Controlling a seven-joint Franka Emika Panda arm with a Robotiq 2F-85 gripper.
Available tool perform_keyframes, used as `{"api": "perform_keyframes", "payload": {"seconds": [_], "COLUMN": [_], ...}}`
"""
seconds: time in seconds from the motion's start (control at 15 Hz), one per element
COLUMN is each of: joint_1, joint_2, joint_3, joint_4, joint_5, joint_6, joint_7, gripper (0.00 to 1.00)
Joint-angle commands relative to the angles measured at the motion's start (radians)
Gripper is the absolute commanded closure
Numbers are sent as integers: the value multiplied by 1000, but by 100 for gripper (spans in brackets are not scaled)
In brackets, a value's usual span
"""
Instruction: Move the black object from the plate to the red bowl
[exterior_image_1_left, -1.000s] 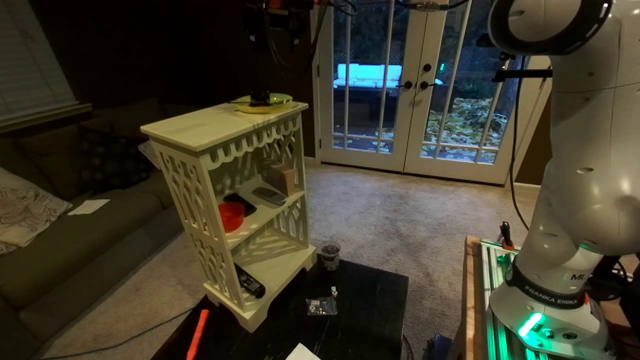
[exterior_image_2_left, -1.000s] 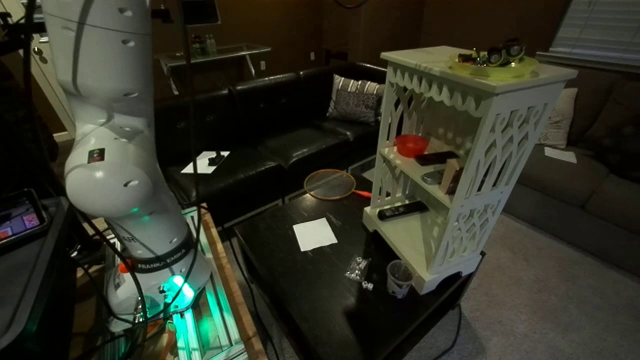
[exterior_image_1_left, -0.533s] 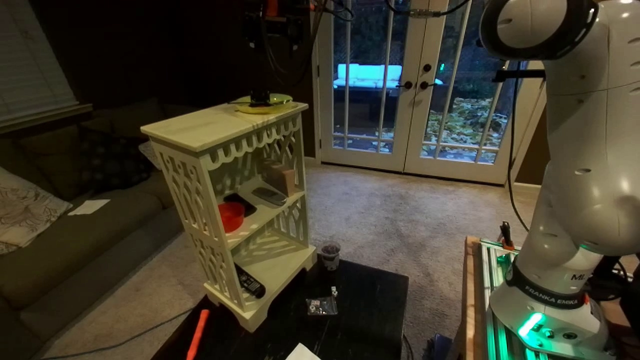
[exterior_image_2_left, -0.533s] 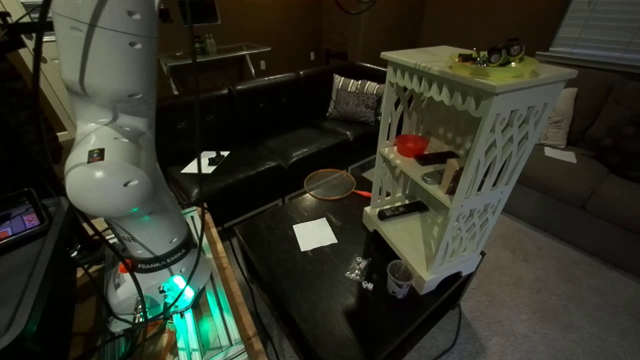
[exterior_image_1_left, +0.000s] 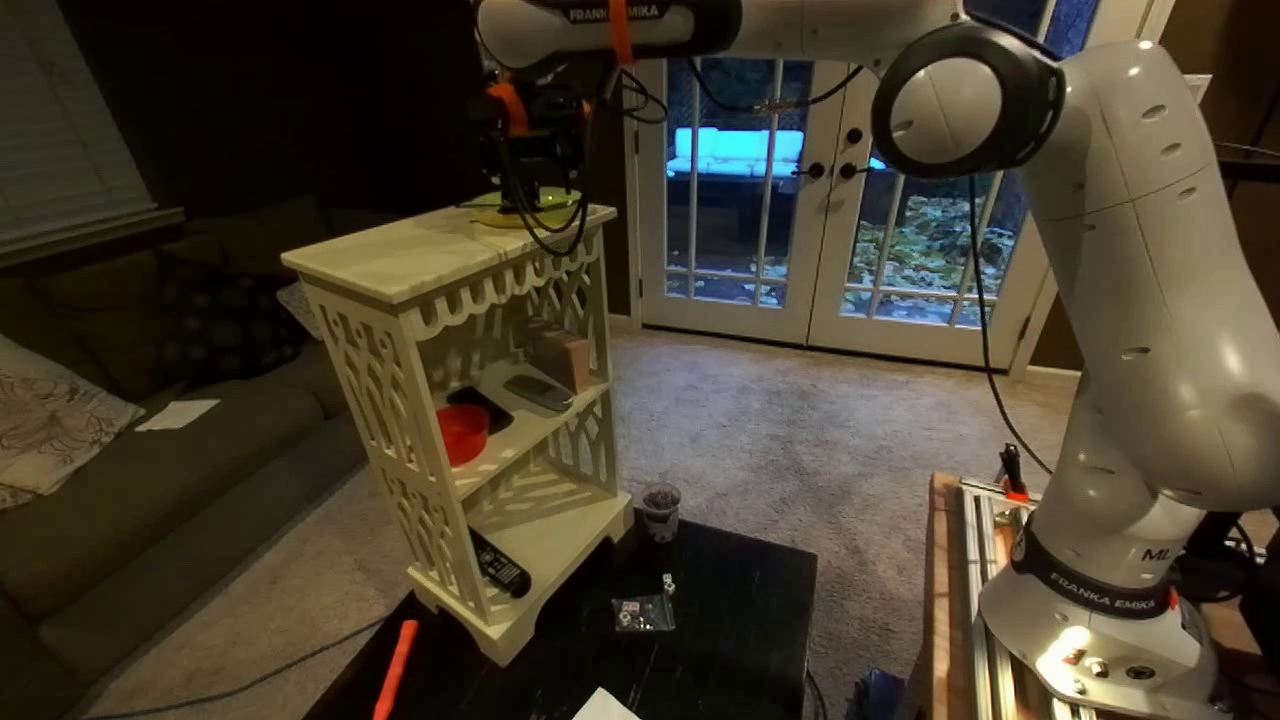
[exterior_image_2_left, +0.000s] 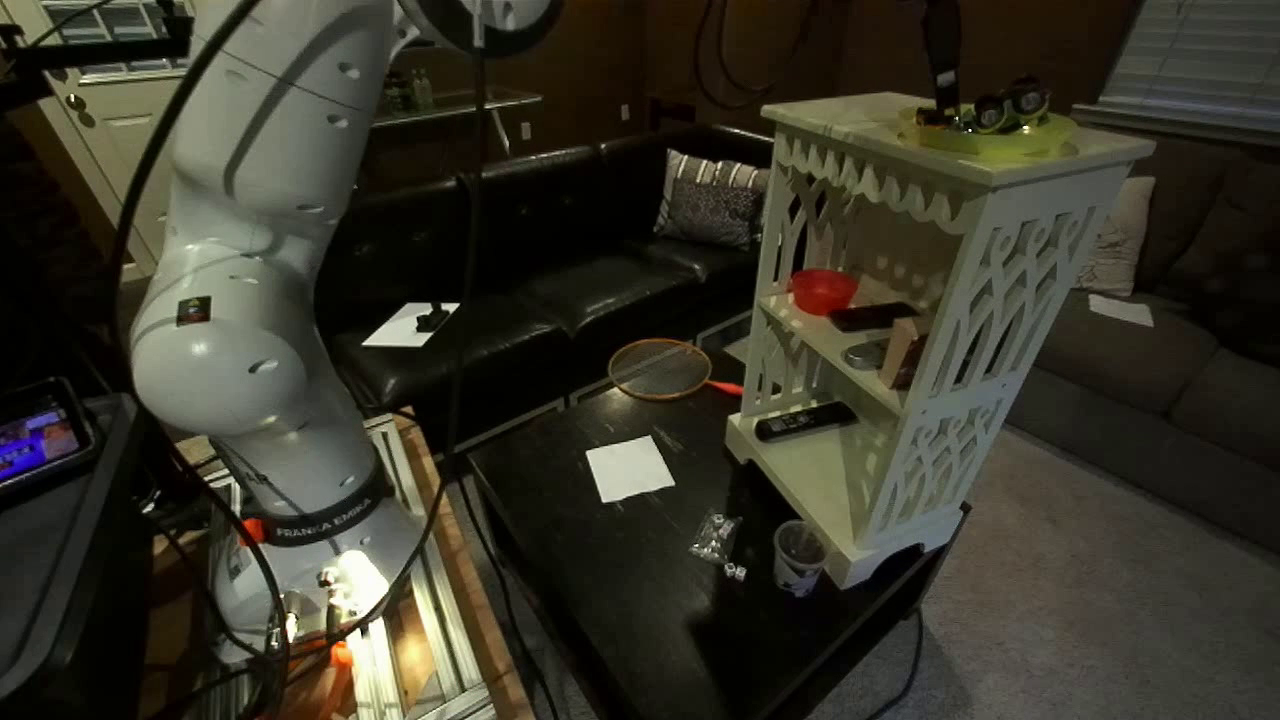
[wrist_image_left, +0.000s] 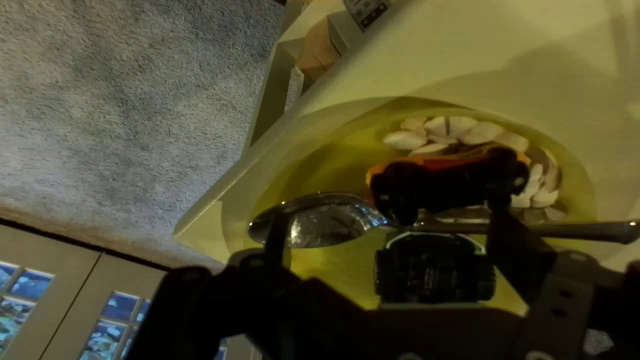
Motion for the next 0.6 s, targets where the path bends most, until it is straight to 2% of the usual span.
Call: {"api": "perform_keyframes", "payload": {"seconds": [0.0,0.53], "joint_1": [5,12], "joint_2": [73,136], "joint_3": [-9,-25], "joint_4": [132,208], "joint_5": [-11,-72], "joint_6": [-26,28], "joint_7": [-8,-92], "gripper": [0,0]}}
